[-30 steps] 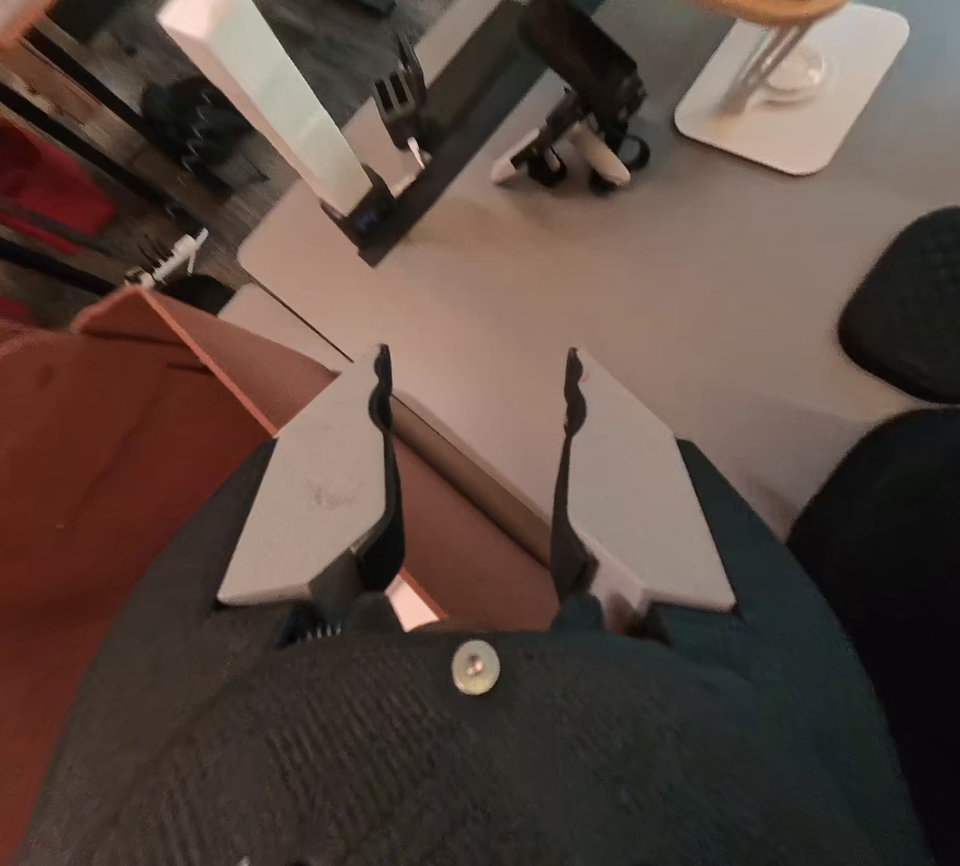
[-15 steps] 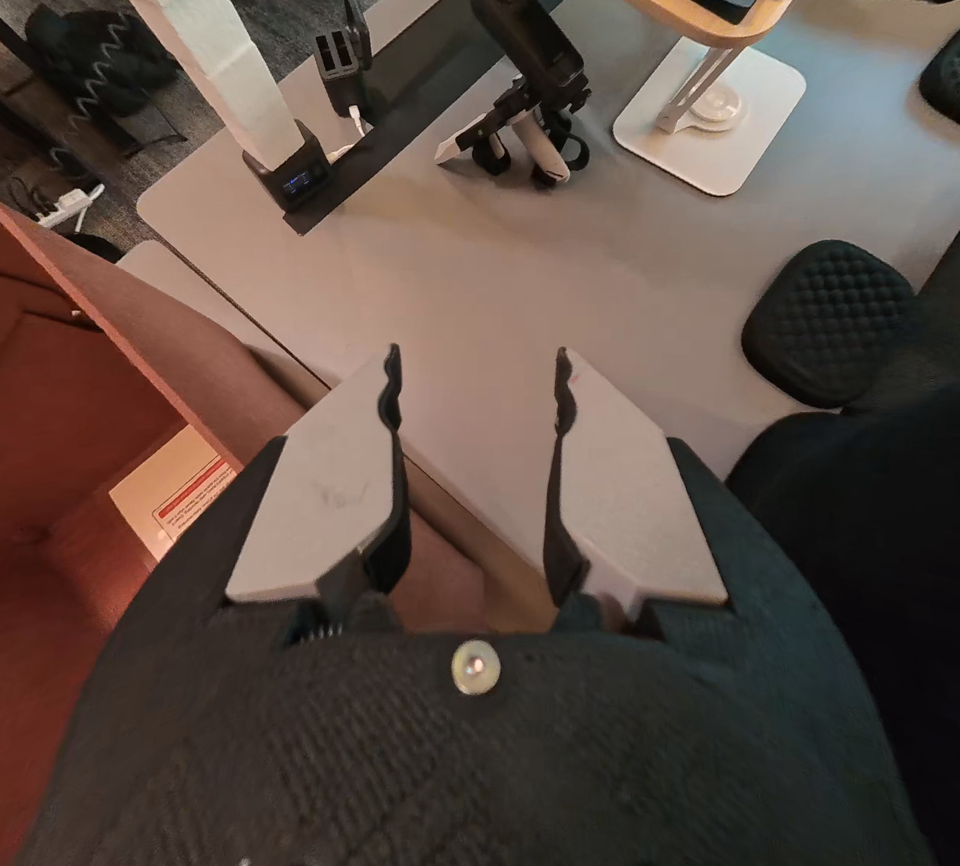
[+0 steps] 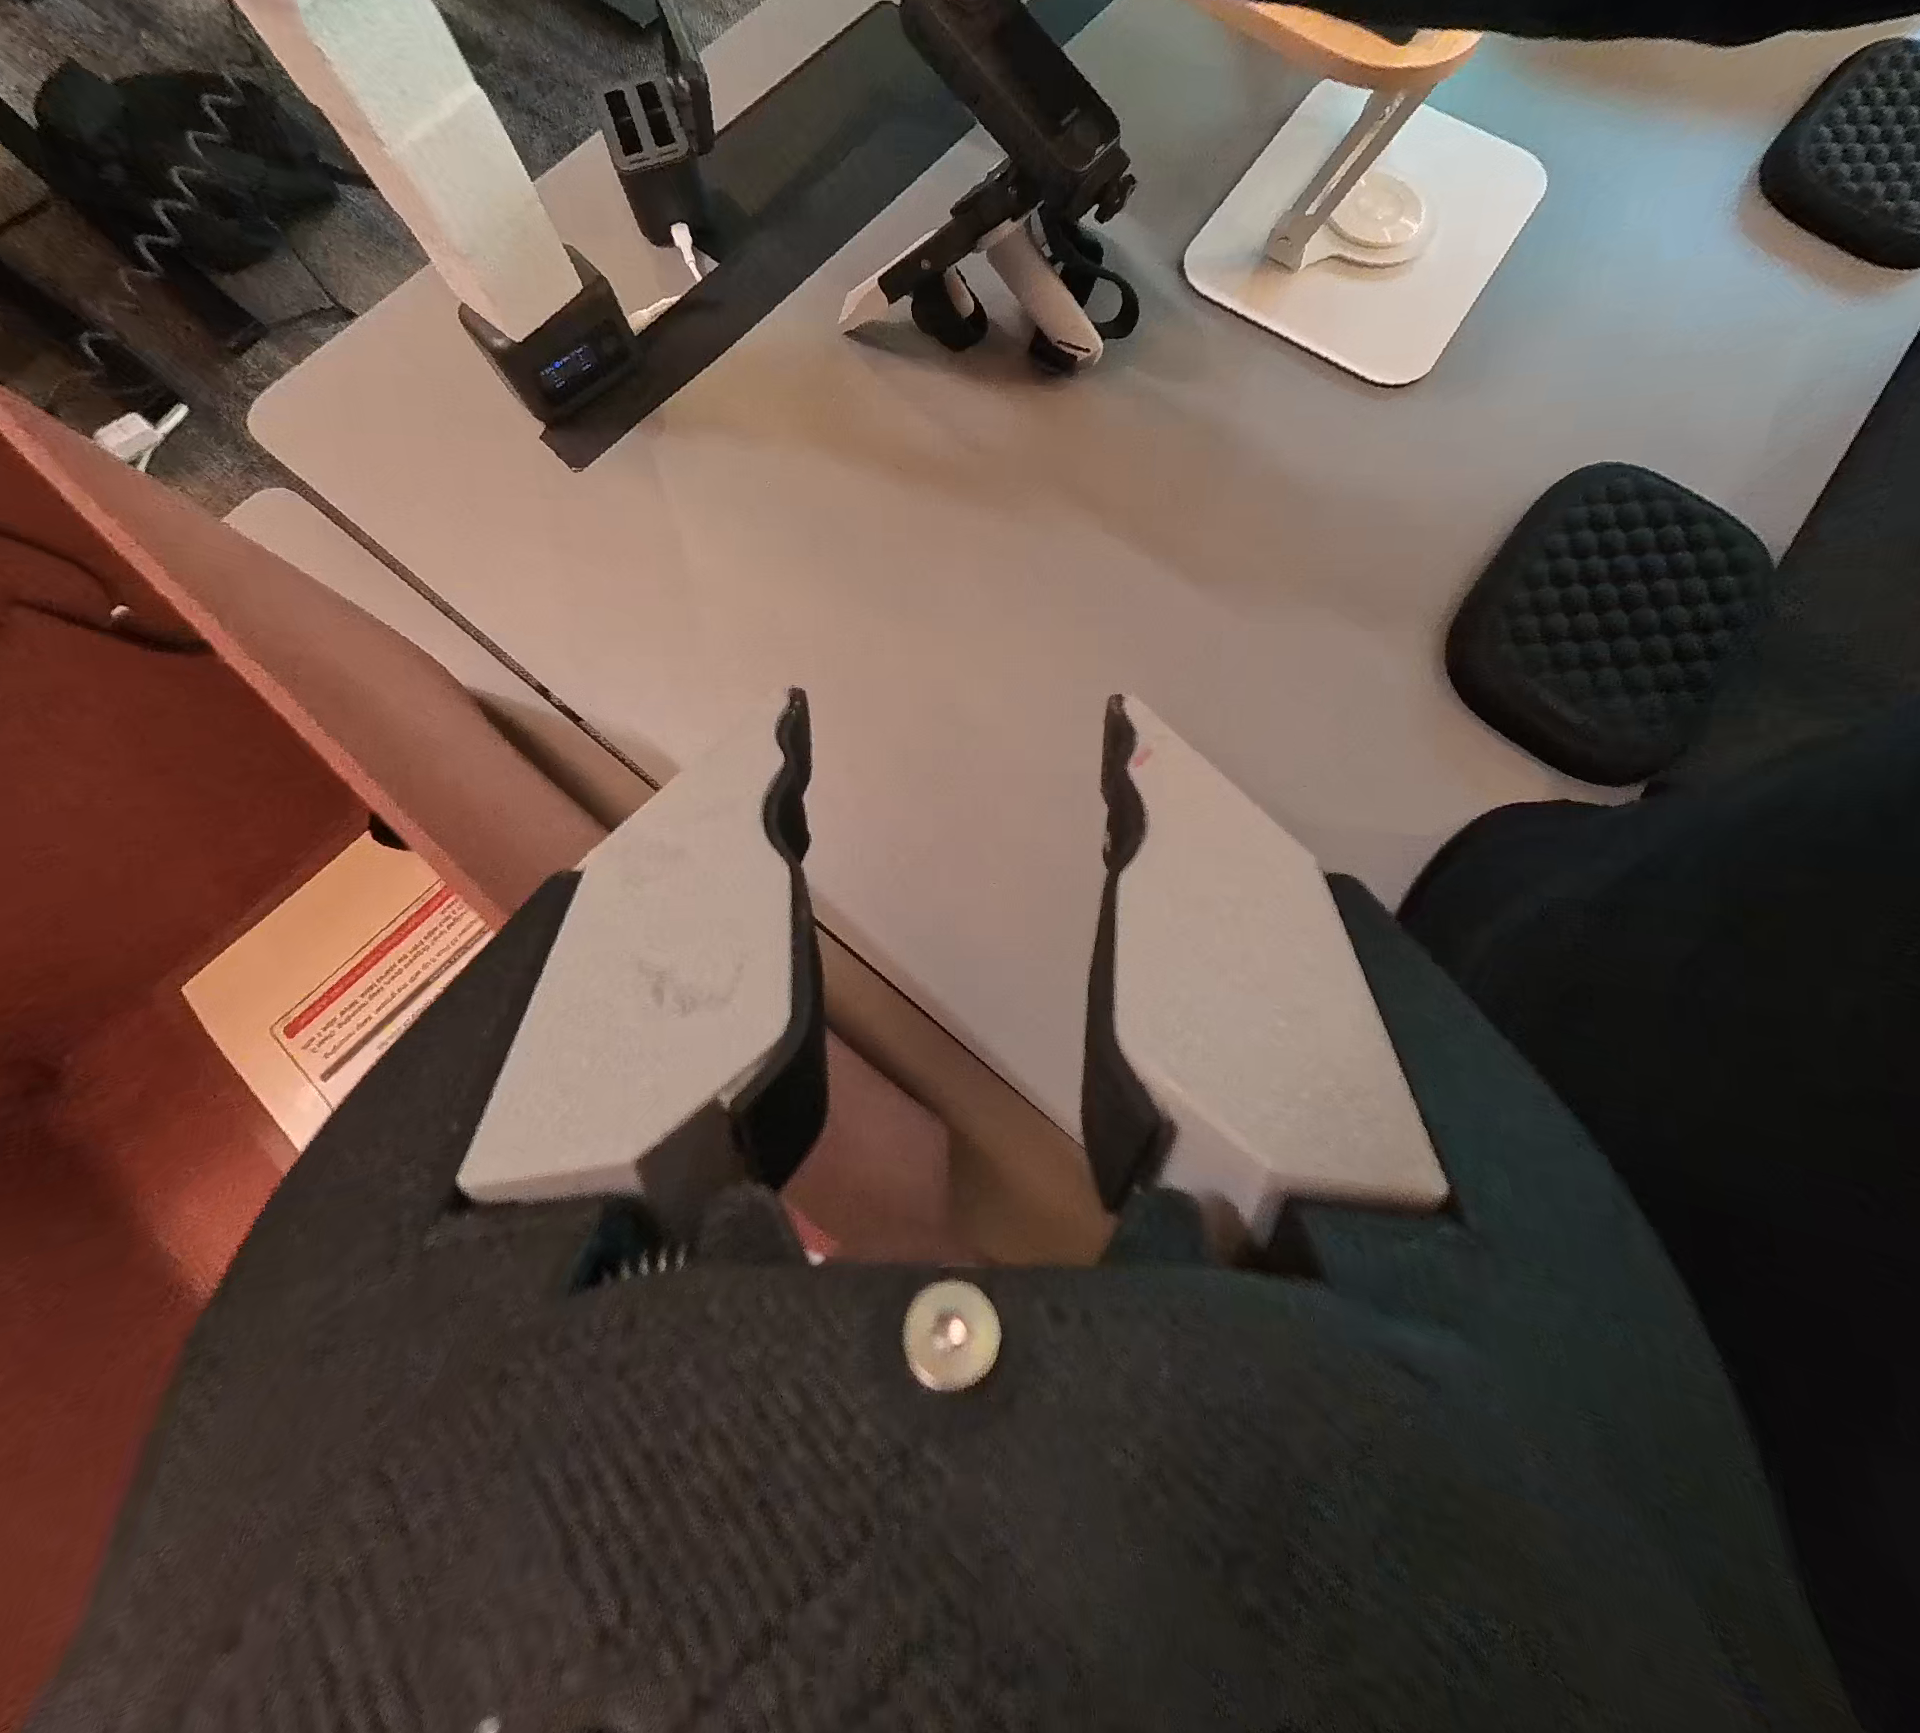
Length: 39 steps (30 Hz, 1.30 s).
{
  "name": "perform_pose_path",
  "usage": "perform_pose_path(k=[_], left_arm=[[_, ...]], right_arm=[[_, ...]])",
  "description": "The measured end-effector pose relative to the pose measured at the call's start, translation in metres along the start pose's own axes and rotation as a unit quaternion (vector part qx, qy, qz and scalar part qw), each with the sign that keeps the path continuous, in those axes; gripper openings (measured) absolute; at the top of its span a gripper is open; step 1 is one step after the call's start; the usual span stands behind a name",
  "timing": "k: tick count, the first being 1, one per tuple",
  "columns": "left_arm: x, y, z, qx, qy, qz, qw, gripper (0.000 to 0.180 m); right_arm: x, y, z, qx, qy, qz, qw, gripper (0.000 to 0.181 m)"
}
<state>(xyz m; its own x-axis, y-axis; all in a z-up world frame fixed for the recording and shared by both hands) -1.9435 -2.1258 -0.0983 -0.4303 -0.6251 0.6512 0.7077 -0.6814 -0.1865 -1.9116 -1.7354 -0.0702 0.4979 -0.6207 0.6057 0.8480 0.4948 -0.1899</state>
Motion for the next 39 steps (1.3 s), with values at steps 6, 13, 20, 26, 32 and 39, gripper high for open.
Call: perform_pose_path(k=[6, 13, 20, 26, 32, 39], left_arm=[[0.006, -0.002, -0.005, 0.003, 0.003, 0.003, 1.000, 0.054], [0.007, -0.003, -0.009, 0.011, 0.006, 0.000, 1.000, 0.053], [0.007, -0.003, -0.008, 0.014, 0.006, 0.001, 1.000, 0.053], [0.008, -0.001, -0.007, 0.017, 0.007, 0.005, 1.000, 0.054], [0.000, 0.007, -0.007, 0.054, 0.006, -0.017, 0.998, 0.048], [-0.006, 0.019, -0.001, 0.059, -0.021, -0.019, 0.998, 0.048]], right_arm=[[-0.005, -0.001, -0.006, 0.007, -0.011, -0.016, 1.000, 0.059], [-0.007, -0.001, -0.008, 0.016, -0.004, -0.026, 1.000, 0.059], [-0.006, 0.004, -0.008, 0.018, 0.002, -0.031, 0.999, 0.074], [0.042, 0.004, -0.001, 0.014, 0.072, 0.029, 0.997, 0.077], [0.048, 0.013, -0.122, 0.043, -0.009, 0.132, 0.990, 0.001], [-0.024, 0.106, -0.030, -0.098, -0.032, -0.039, 0.994, 0.011]])
Point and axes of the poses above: each gripper's, where its closed fingertips meet, x back along the fingers, z out of its top, y = z × x across the jaws, the point moved 6 cm from there along x, back along the fingers, and after that the axes turned 14 degrees about -x, right-handed, at the moved point
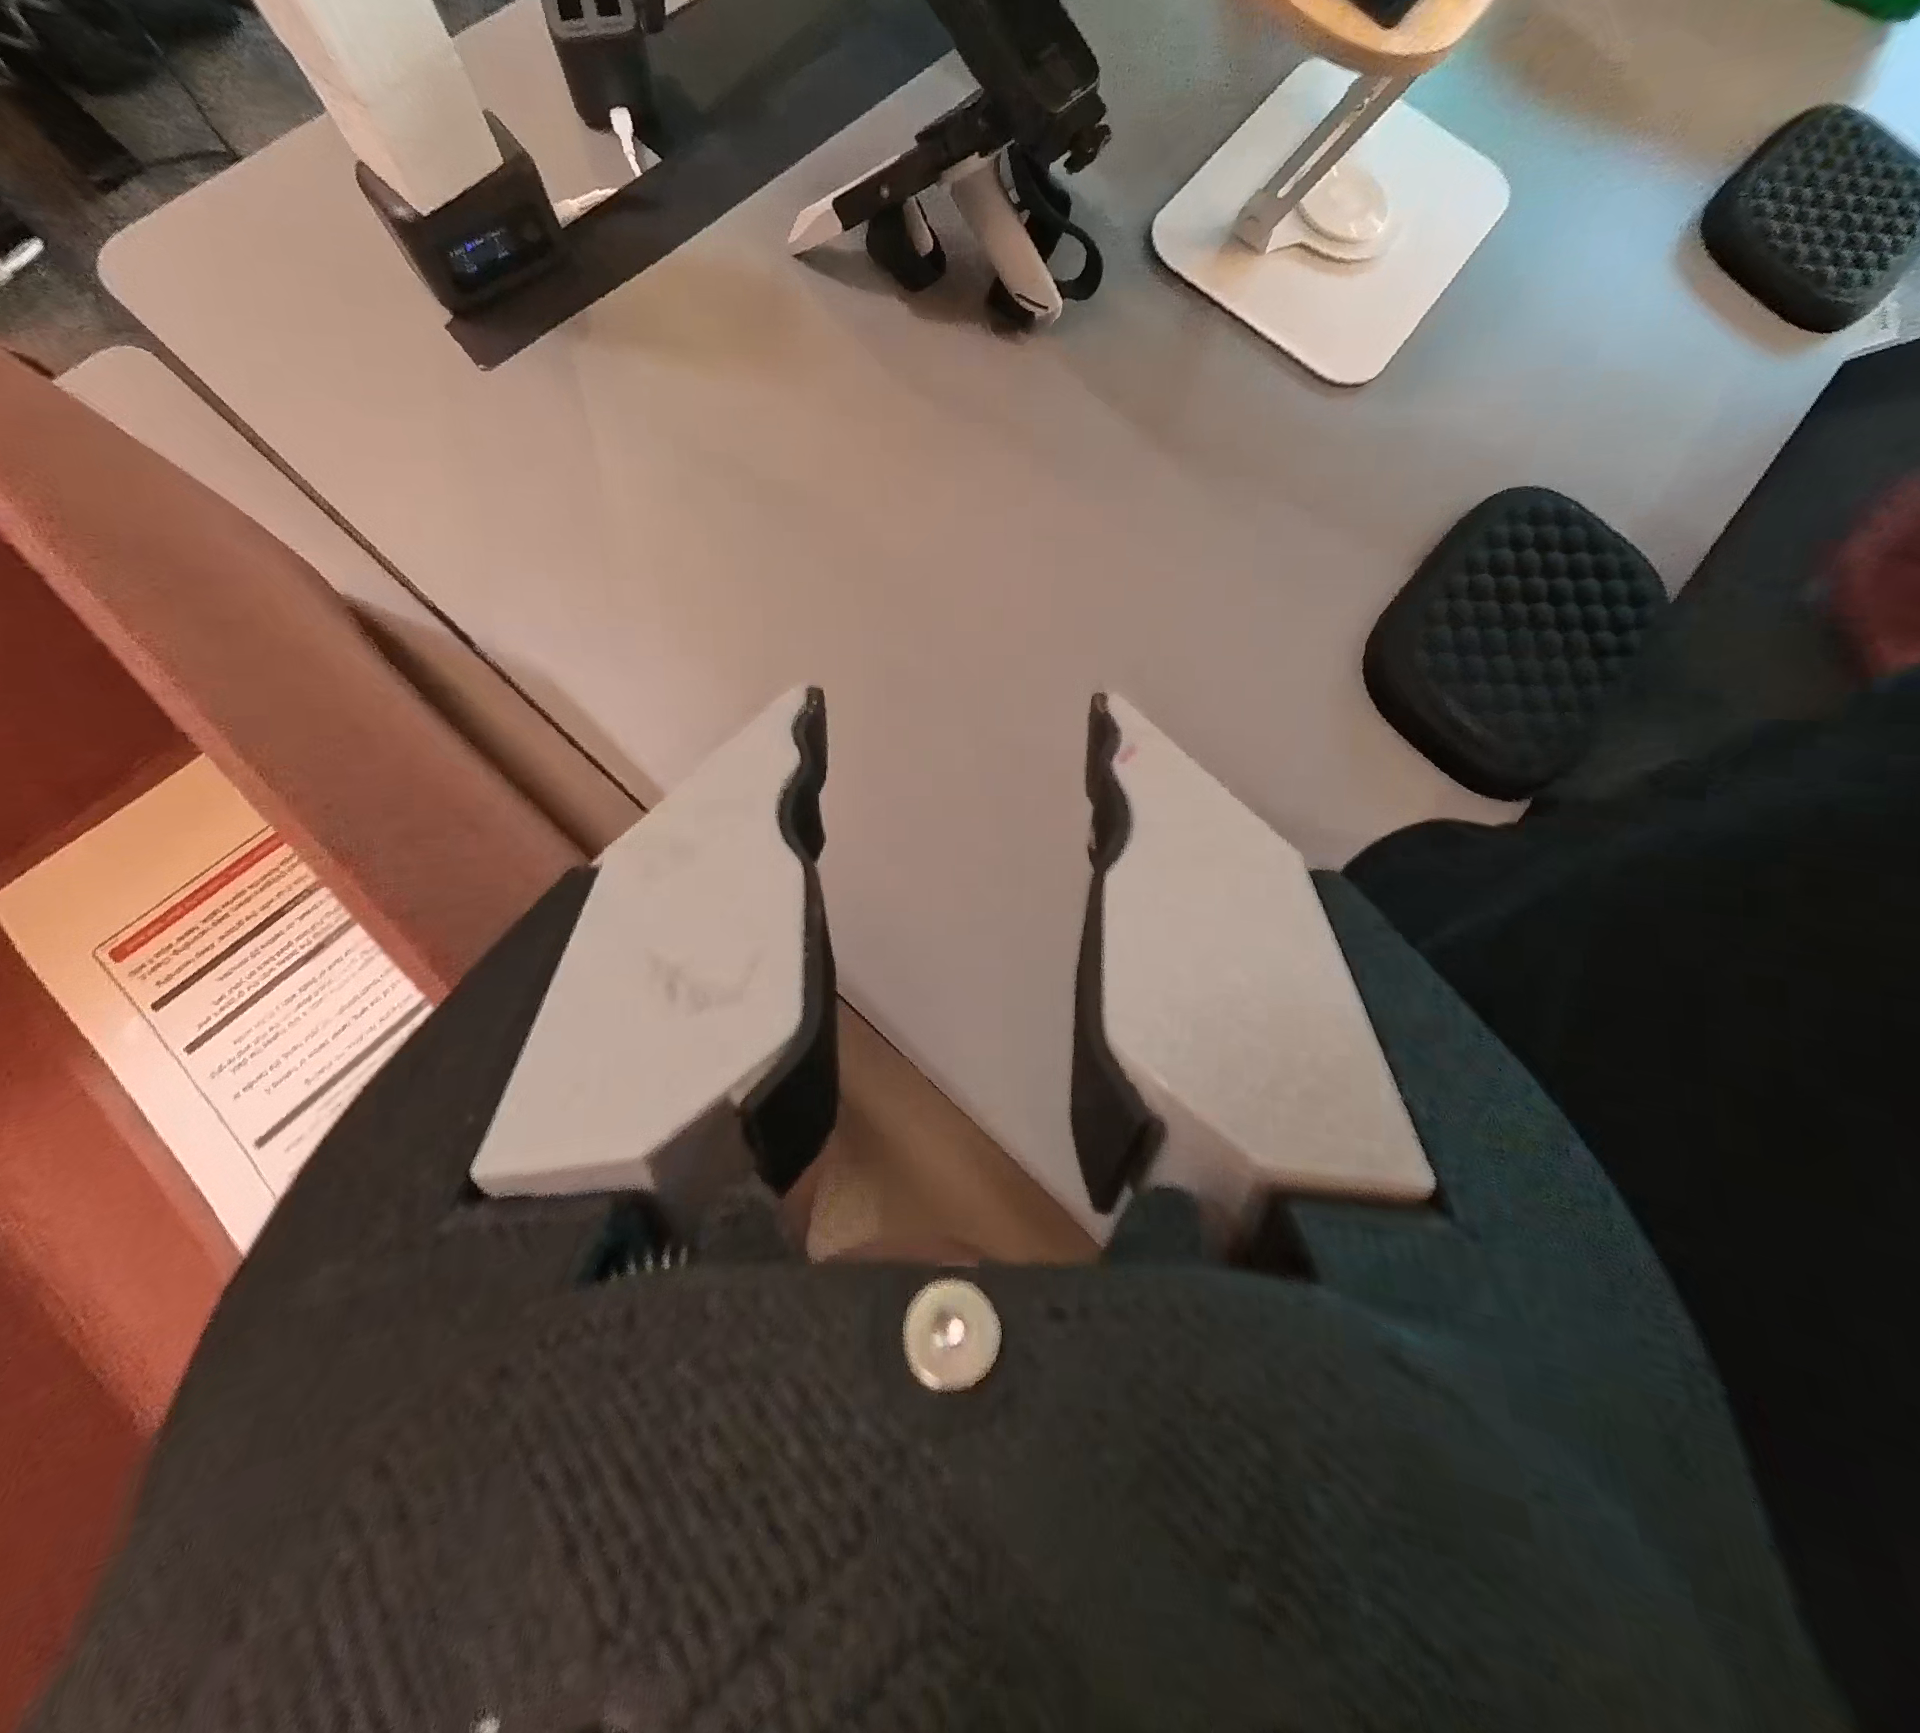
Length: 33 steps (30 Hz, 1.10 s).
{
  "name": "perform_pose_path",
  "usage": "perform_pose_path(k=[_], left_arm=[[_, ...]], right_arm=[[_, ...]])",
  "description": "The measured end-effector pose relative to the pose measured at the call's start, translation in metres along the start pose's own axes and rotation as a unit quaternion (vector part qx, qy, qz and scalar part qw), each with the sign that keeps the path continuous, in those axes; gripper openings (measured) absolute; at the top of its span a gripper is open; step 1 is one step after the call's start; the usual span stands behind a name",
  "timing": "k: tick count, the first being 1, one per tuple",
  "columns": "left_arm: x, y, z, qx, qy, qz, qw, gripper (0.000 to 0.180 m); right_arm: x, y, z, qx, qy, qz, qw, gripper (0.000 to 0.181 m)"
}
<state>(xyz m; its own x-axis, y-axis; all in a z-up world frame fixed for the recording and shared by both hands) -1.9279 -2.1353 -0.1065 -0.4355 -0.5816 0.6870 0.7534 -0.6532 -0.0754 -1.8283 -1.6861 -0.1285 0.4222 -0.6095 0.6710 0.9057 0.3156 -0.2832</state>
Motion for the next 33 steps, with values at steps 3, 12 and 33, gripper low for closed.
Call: perform_pose_path(k=[3, 12, 33], left_arm=[[-0.003, 0.006, -0.001, 0.007, -0.017, 0.006, 1.000, 0.047], [-0.016, 0.009, -0.012, 0.053, -0.057, 0.007, 0.997, 0.041], [-0.025, 0.052, -0.011, -0.014, -0.028, -0.043, 0.999, 0.045]], right_arm=[[-0.042, 0.004, 0.051, 0.029, 0.034, -0.051, 0.998, 0.005], [-0.137, -0.052, -0.033, -0.014, -0.439, 0.347, 0.828, 0.000], [0.143, -0.053, -0.144, 0.198, -0.035, 0.217, 0.955, 0.047]])
Point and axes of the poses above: each gripper's, where its closed fingertips meet, x back along the fingers, z out of its top, y = z × x across the jaws, the point moved 6 cm from there along x, back along the fingers, and after that the axes turned 14 degrees about -x, right-handed, at the moved point
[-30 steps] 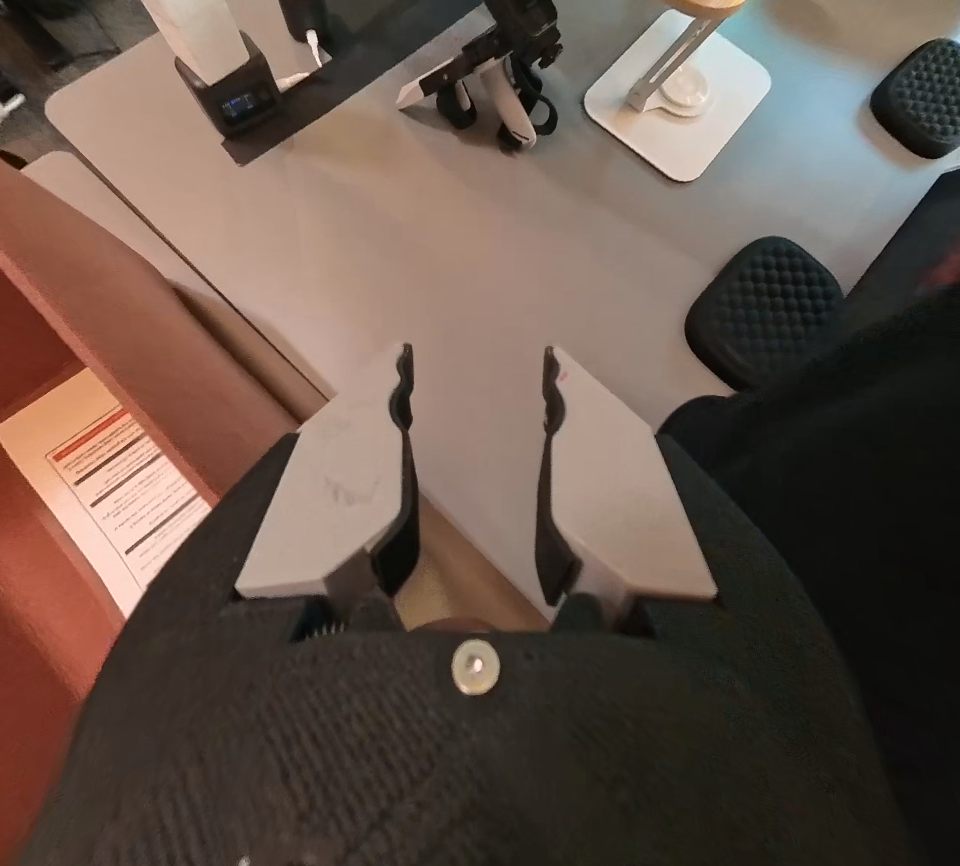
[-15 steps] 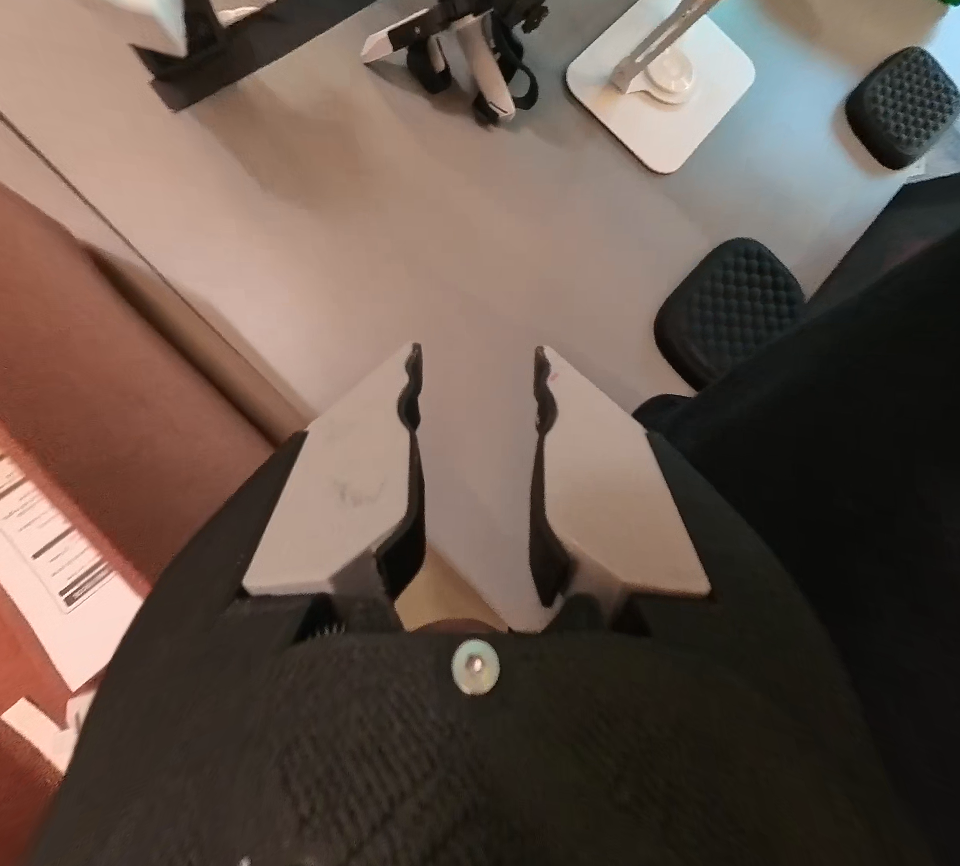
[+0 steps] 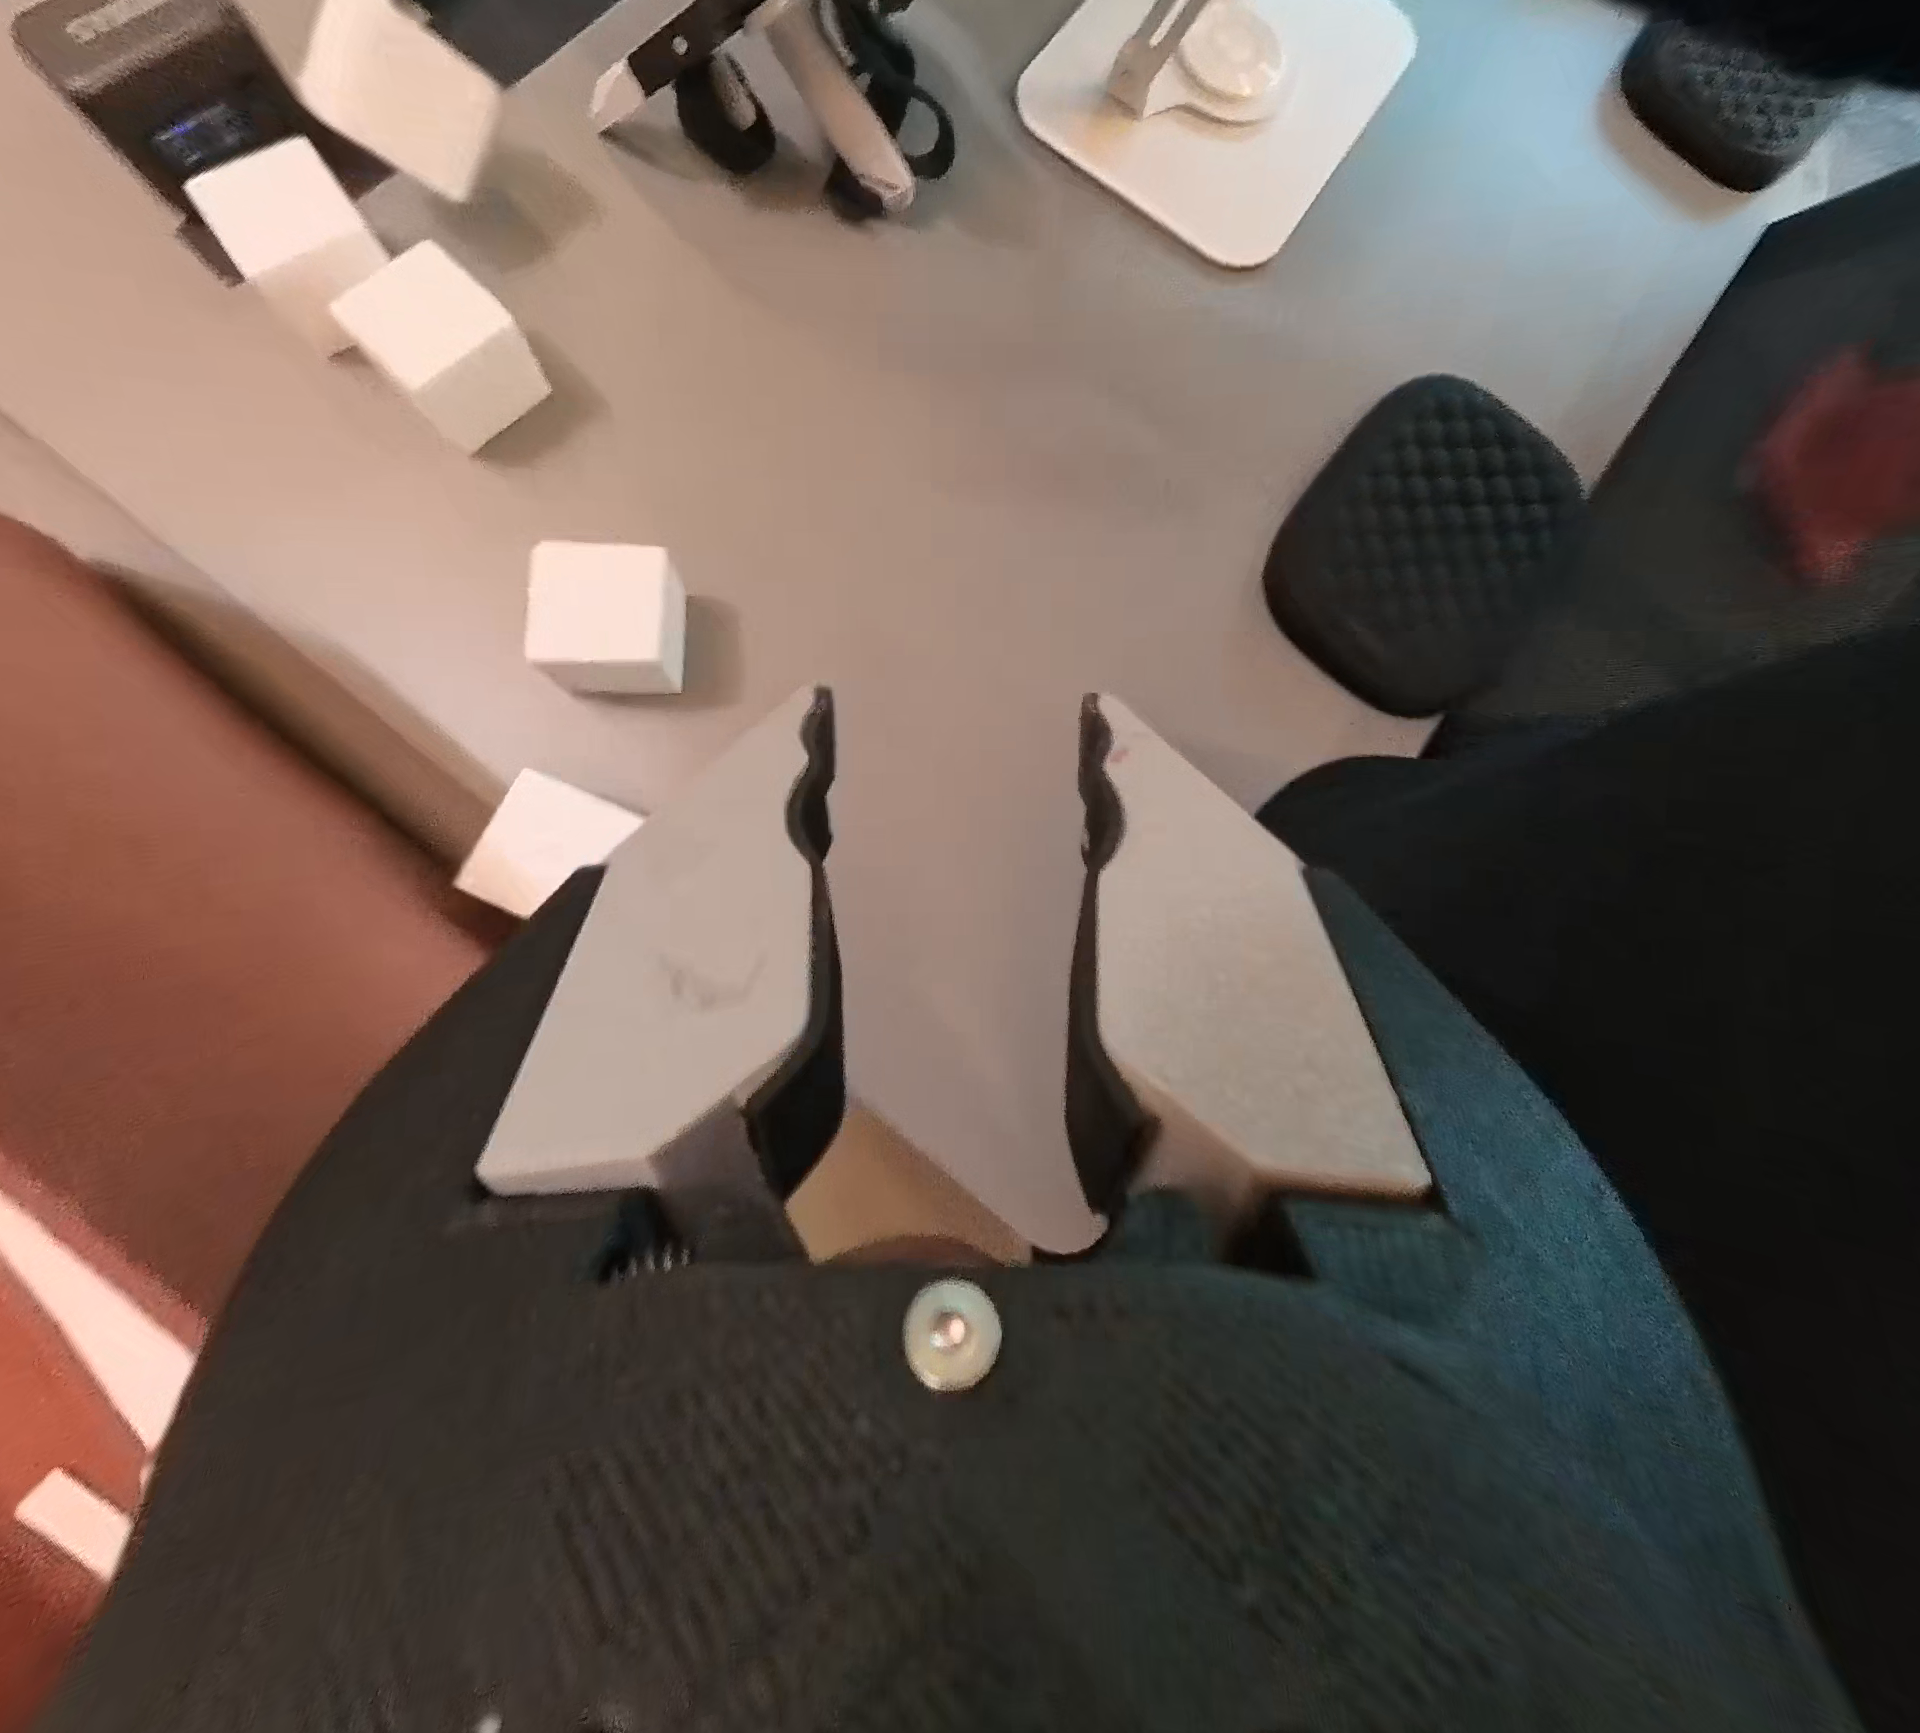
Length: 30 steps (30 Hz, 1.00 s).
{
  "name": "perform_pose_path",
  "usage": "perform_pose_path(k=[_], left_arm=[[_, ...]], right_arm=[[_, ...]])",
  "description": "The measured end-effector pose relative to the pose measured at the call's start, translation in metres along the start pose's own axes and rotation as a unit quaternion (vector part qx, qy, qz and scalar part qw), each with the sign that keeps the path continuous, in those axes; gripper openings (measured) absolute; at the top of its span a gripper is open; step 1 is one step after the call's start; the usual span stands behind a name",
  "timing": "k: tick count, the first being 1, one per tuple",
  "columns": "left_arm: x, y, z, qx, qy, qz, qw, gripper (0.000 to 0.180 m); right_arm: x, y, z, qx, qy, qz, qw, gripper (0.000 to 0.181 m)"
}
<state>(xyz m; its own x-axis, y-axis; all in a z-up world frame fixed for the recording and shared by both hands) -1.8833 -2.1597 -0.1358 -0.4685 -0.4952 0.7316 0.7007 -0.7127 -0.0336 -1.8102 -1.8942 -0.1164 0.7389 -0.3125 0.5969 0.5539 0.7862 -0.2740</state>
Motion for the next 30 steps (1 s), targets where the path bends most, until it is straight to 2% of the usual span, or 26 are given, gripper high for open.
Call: perform_pose_path(k=[3, 5, 8, 10, 12, 14, 17, 20, 25, 26, 27, 28, 30], left_arm=[[0.003, -0.003, -0.015, 0.017, -0.009, 0.031, 0.999, 0.054], [0.004, -0.002, -0.025, 0.031, -0.007, 0.034, 0.999, 0.065], [0.004, 0.009, -0.041, 0.043, 0.003, 0.011, 0.999, 0.072], [0.003, 0.021, -0.056, 0.039, 0.000, -0.016, 0.999, 0.072], [0.002, 0.030, -0.075, 0.030, -0.012, -0.028, 0.999, 0.072], [0.004, 0.038, -0.095, 0.025, -0.022, -0.038, 0.999, 0.071], [0.010, 0.042, -0.121, 0.026, -0.040, -0.038, 0.998, 0.071], [0.017, 0.044, -0.133, 0.040, -0.049, -0.029, 0.998, 0.070], [0.015, 0.040, -0.128, 0.062, -0.061, 0.018, 0.996, 0.071], [0.011, 0.037, -0.124, 0.068, -0.066, 0.028, 0.995, 0.072], [0.006, 0.034, -0.118, 0.070, -0.071, 0.041, 0.994, 0.073], [0.002, 0.031, -0.111, 0.067, -0.075, 0.054, 0.993, 0.072], [-0.011, 0.020, -0.095, 0.056, -0.084, 0.080, 0.992, 0.072]], right_arm=[[0.005, -0.026, -0.084, -0.030, -0.021, -0.066, 0.997, 0.056], [0.013, -0.037, -0.124, -0.016, -0.031, -0.121, 0.992, 0.060], [0.037, -0.050, -0.150, -0.002, 0.005, -0.188, 0.982, 0.071], [0.041, -0.071, -0.159, 0.011, 0.004, -0.157, 0.988, 0.080], [0.032, -0.093, -0.175, 0.028, -0.062, -0.112, 0.991, 0.083], [0.020, -0.102, -0.183, 0.062, -0.114, -0.122, 0.984, 0.092], [-0.012, -0.121, -0.182, 0.107, -0.158, -0.093, 0.977, 0.084], [-0.065, -0.122, -0.168, 0.121, -0.185, -0.106, 0.970, 0.087], [-0.149, -0.091, -0.169, 0.086, -0.281, -0.163, 0.942, 0.091], [-0.154, -0.081, -0.177, 0.098, -0.311, -0.174, 0.929, 0.085], [-0.153, -0.074, -0.188, 0.108, -0.342, -0.174, 0.917, 0.066], [-0.147, -0.071, -0.198, 0.111, -0.361, -0.162, 0.912, 0.060], [-0.122, -0.074, -0.212, 0.108, -0.350, -0.118, 0.923, 0.059]])
Point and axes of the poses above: each gripper's, where its closed fingertips meet, x back along the fingers, z out of its top, y = z × x across the jaws, the point moved 6 cm from there along x, back along the fingers, and after that the axes turned 14 degrees about -x, right-handed, at the moved point
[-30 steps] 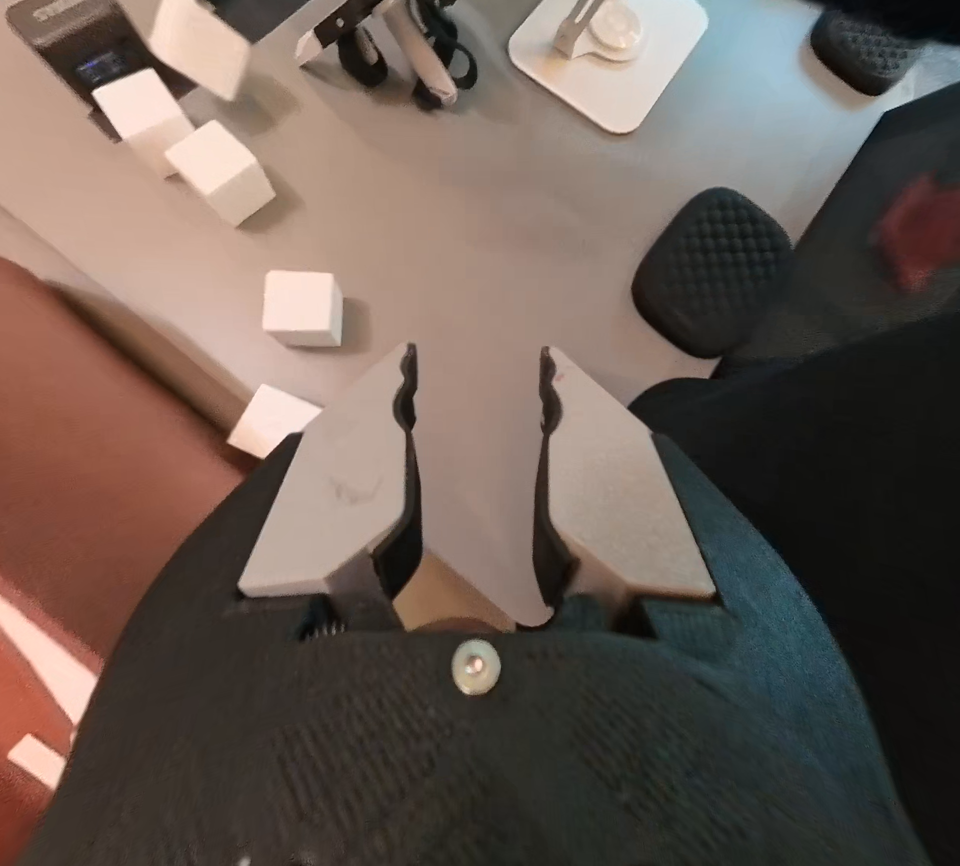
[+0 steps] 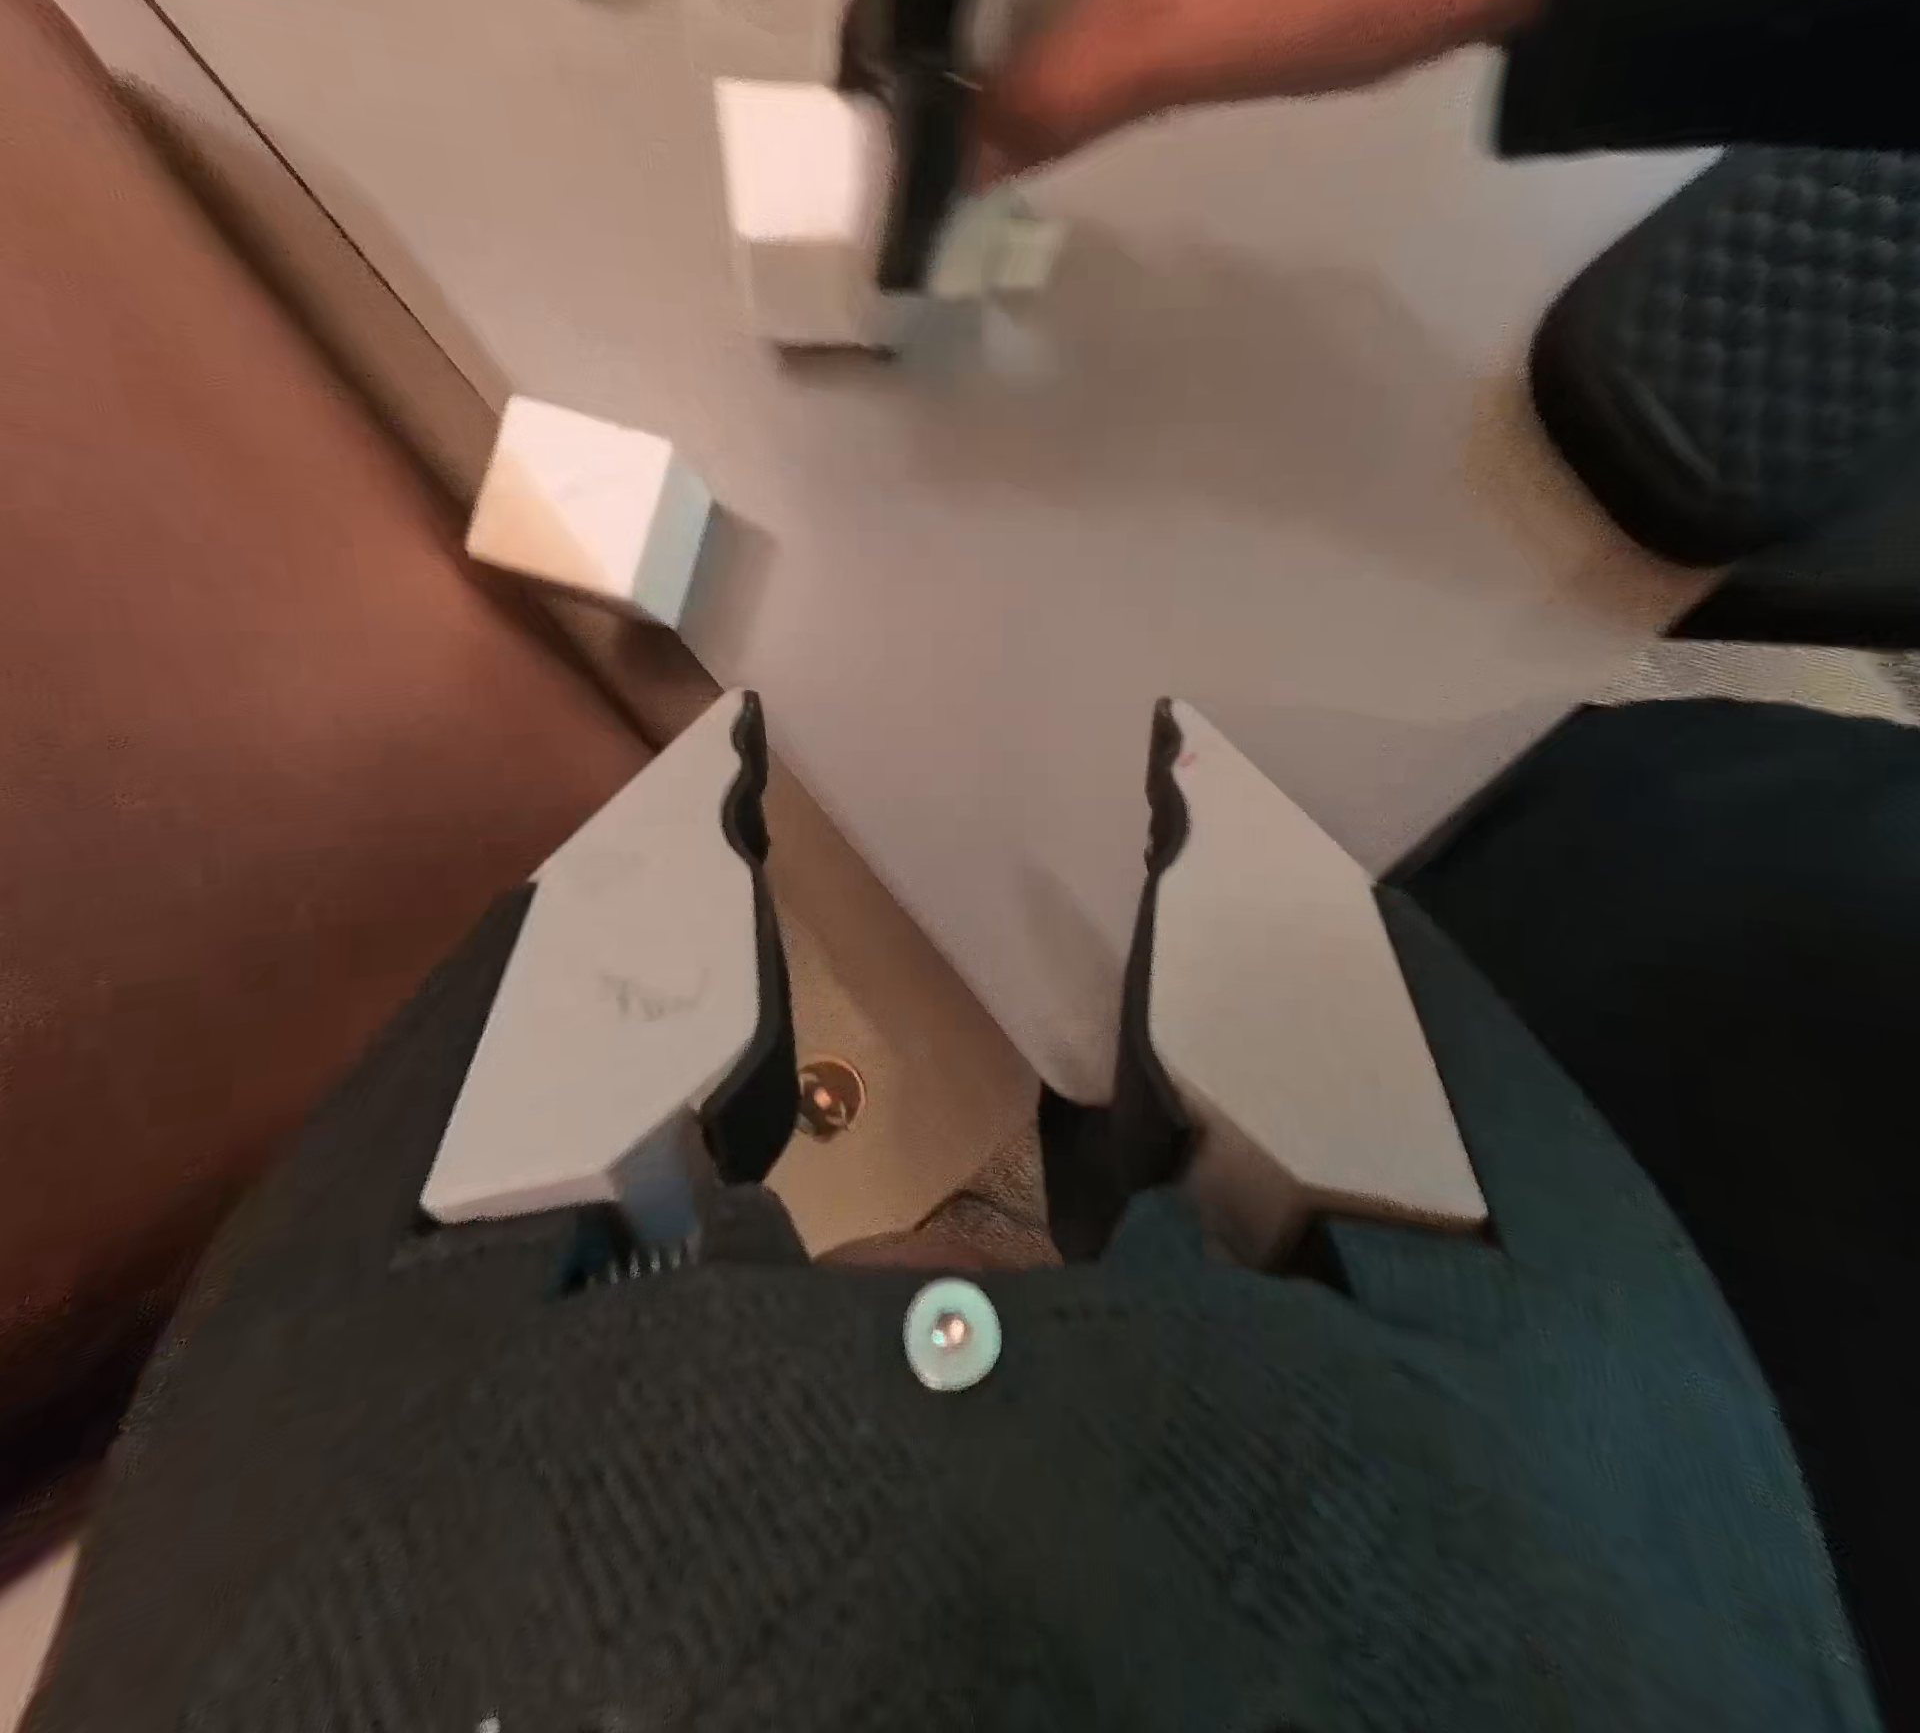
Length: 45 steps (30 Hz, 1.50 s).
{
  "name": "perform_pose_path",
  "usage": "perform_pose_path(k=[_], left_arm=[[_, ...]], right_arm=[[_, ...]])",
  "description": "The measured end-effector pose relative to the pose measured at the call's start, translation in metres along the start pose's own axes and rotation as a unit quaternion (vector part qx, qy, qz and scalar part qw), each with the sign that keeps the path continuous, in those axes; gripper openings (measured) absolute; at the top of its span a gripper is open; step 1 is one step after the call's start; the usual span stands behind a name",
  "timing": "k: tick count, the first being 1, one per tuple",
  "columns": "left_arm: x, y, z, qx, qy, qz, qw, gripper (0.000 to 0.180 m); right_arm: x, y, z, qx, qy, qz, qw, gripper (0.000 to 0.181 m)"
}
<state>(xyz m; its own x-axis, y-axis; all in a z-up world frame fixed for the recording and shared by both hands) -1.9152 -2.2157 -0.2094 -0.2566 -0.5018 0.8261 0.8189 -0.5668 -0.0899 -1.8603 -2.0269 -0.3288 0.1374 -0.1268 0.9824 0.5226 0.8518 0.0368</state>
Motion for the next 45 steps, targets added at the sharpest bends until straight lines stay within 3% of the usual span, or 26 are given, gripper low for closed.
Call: perform_pose_path(k=[5, 7, 9, 11, 14, 17, 19, 22, 26, 28, 32, 36, 41, 43, 45], left_arm=[[-0.053, -0.035, 0.042, -0.023, -0.071, 0.047, 0.996, 0.076], [-0.082, -0.054, 0.044, -0.046, -0.134, 0.072, 0.987, 0.081], [-0.106, -0.073, 0.033, -0.081, -0.227, 0.105, 0.965, 0.068], [-0.123, -0.082, 0.024, -0.121, -0.299, 0.119, 0.939, 0.069], [-0.136, -0.086, 0.018, -0.142, -0.353, 0.105, 0.919, 0.084], [-0.144, -0.080, 0.011, -0.092, -0.378, 0.063, 0.919, 0.105], [-0.146, -0.079, 0.008, -0.081, -0.384, 0.072, 0.917, 0.109], [-0.144, -0.057, 0.022, -0.111, -0.332, 0.076, 0.934, 0.087], [-0.137, -0.001, 0.035, -0.126, -0.273, 0.020, 0.953, 0.084], [-0.124, 0.016, 0.044, -0.122, -0.230, 0.010, 0.966, 0.073], [-0.091, 0.031, 0.039, -0.077, -0.172, -0.004, 0.982, 0.076], [-0.076, 0.030, 0.005, -0.029, -0.170, -0.018, 0.985, 0.081], [-0.086, 0.021, -0.025, -0.017, -0.190, -0.015, 0.982, 0.086], [-0.093, 0.014, -0.029, -0.014, -0.188, 0.001, 0.982, 0.083], [-0.096, 0.009, -0.030, -0.002, -0.183, 0.005, 0.983, 0.086]], right_arm=[[0.022, 0.016, -0.076, 0.034, 0.044, 0.031, 0.998, 0.062], [0.033, 0.026, -0.089, 0.004, 0.068, 0.069, 0.995, 0.073], [0.046, 0.040, -0.092, -0.025, 0.099, 0.092, 0.991, 0.080], [0.062, 0.057, -0.085, -0.040, 0.139, 0.101, 0.984, 0.081], [0.081, 0.090, -0.063, -0.053, 0.190, 0.090, 0.976, 0.081], [0.089, 0.123, -0.030, -0.080, 0.215, 0.082, 0.970, 0.082], [0.085, 0.136, -0.002, -0.106, 0.229, 0.092, 0.963, 0.083], [0.061, 0.147, 0.044, -0.119, 0.223, 0.075, 0.965, 0.087], [0.011, 0.157, 0.069, -0.091, 0.127, 0.030, 0.987, 0.082], [0.001, 0.151, 0.057, -0.088, 0.080, 0.057, 0.991, 0.064], [0.009, 0.122, 0.004, -0.051, 0.053, 0.107, 0.992, 0.063], [0.032, 0.113, -0.024, -0.031, 0.079, 0.102, 0.991, 0.063], [0.051, 0.137, 0.048, -0.039, 0.156, 0.100, 0.982, 0.073], [0.037, 0.141, 0.072, -0.004, 0.146, 0.089, 0.985, 0.073], [0.010, 0.141, 0.074, 0.007, 0.090, 0.071, 0.993, 0.073]])
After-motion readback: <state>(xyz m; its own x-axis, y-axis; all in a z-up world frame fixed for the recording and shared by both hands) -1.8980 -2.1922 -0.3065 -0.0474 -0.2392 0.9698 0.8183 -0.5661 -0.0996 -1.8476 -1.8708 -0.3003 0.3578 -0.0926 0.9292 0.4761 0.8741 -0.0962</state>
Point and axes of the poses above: each gripper's, where its closed fingertips meet, x back along the fingers, z out of its top, y = z × x across the jaws, the point moved 6 cm from there along x, back along the fingers, and after that the axes turned 14 degrees about -x, right-handed, at the moved point
